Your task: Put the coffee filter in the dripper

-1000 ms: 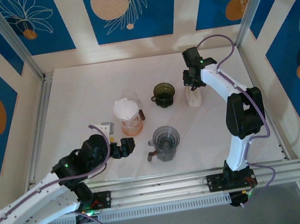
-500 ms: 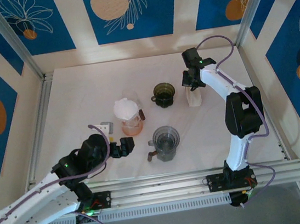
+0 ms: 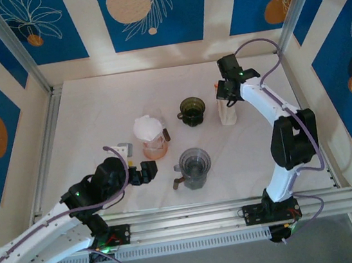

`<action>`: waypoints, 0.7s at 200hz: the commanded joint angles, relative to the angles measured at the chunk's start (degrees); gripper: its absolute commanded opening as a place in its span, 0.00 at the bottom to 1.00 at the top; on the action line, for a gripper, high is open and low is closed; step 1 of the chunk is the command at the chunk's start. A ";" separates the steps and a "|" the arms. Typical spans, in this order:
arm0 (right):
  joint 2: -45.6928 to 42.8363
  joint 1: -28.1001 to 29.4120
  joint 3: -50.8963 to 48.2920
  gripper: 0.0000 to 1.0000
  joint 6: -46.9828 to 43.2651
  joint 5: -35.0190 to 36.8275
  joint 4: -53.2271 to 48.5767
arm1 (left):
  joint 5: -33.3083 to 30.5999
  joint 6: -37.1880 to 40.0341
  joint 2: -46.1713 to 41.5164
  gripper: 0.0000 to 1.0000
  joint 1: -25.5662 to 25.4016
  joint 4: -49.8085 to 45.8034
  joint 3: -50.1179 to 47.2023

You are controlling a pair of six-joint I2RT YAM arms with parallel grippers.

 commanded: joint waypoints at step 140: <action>-31.36 6.48 -6.52 0.00 -2.26 -2.23 -8.04 | 0.72 -1.29 -4.77 1.00 0.83 -2.01 -0.33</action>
